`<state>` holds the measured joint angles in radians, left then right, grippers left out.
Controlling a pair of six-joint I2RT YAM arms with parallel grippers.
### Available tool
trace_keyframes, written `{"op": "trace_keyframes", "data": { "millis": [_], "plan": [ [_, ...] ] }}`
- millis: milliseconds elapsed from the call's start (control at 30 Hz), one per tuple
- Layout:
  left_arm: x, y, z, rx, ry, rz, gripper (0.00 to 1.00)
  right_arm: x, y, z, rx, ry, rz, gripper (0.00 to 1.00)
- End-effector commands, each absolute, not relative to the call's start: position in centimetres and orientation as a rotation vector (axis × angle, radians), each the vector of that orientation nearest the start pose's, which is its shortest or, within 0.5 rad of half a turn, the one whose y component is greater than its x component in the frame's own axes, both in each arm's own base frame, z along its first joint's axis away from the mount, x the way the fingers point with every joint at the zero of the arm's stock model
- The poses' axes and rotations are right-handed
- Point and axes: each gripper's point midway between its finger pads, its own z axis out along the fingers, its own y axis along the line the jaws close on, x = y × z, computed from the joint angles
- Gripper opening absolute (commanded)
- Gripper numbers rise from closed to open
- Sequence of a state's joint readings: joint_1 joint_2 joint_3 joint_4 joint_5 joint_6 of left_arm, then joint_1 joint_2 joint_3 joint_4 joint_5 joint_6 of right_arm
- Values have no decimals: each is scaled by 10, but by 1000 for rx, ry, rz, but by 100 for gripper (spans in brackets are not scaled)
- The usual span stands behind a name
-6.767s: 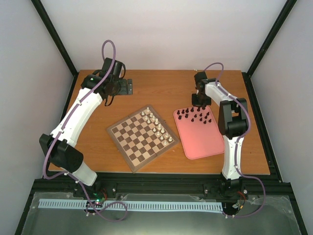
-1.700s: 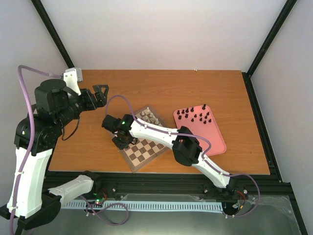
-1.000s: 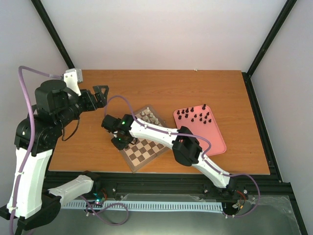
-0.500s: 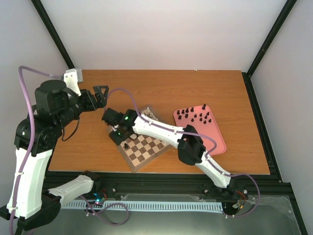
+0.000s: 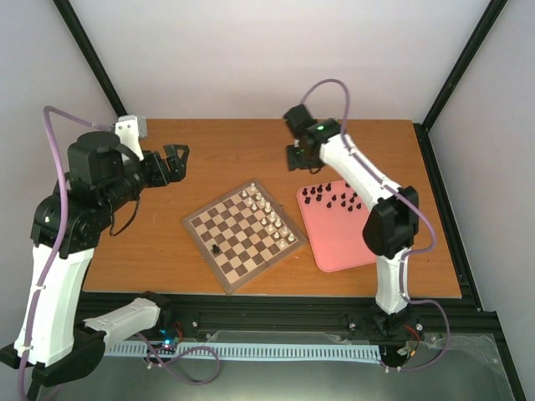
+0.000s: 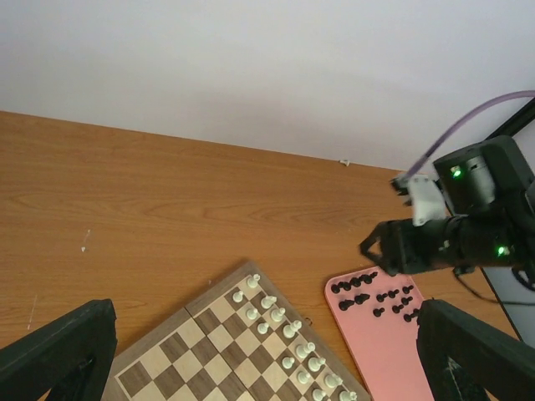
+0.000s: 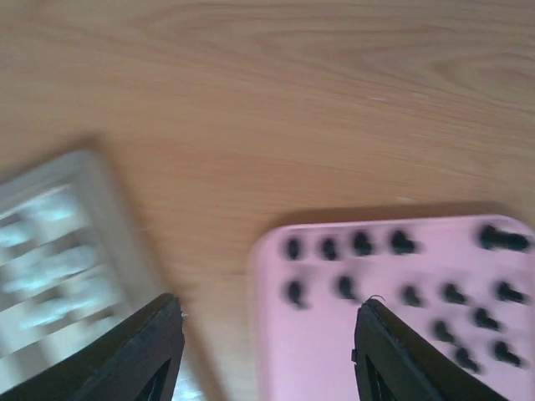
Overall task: Set up the chess pieces on the board
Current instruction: Pick up the chess piece from the storage box.
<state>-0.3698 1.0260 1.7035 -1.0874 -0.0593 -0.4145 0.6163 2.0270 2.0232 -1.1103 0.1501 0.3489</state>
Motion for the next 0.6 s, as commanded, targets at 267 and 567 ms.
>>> {"op": "trace_keyframes", "data": {
  "millis": [267,567],
  "plan": [
    [264,-90,441,-63,2034,-422,100,453,99,130,121,2781,-196,53],
    [278,-94,430,-68,2070,-403,100,460,52,94,236,2840,-171,53]
  ]
}}
